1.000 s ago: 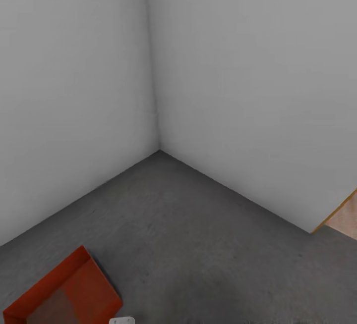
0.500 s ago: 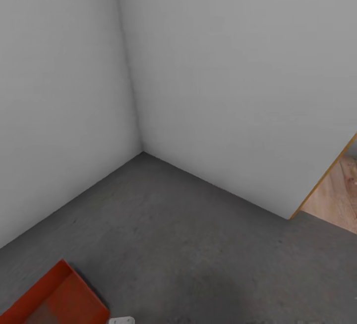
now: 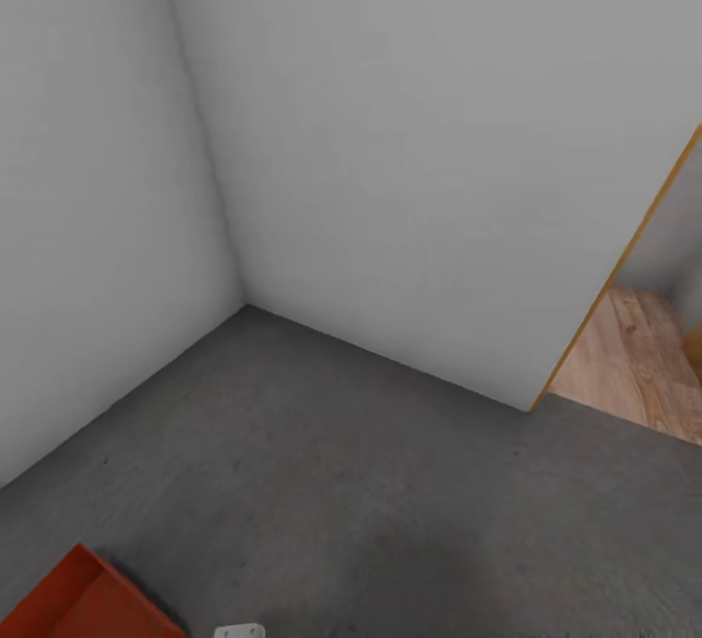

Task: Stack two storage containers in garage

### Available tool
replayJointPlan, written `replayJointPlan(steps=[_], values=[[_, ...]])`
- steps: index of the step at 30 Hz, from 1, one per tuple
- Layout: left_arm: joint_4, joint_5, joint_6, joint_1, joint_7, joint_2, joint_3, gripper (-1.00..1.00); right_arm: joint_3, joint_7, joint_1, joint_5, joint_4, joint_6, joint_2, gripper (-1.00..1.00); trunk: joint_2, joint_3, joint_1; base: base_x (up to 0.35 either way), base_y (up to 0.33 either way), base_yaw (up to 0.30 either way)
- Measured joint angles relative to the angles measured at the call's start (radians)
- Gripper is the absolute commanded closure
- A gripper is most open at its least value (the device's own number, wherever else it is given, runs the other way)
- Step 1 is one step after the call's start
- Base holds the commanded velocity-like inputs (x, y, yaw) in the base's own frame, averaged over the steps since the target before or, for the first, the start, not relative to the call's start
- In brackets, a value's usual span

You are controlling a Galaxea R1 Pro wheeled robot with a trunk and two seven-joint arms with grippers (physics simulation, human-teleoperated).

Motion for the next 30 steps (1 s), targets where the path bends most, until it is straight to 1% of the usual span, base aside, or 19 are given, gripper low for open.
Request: replayJointPlan(steps=[30], values=[[0.000,0.000,0.000,0.000,0.000,0.000,0.000,-1.00,0.000,-0.001,0.000,0.000,0.000,0.000,-0.002,-1.00,0.000,0.000,0.000,0.000,0.000,-0.247]])
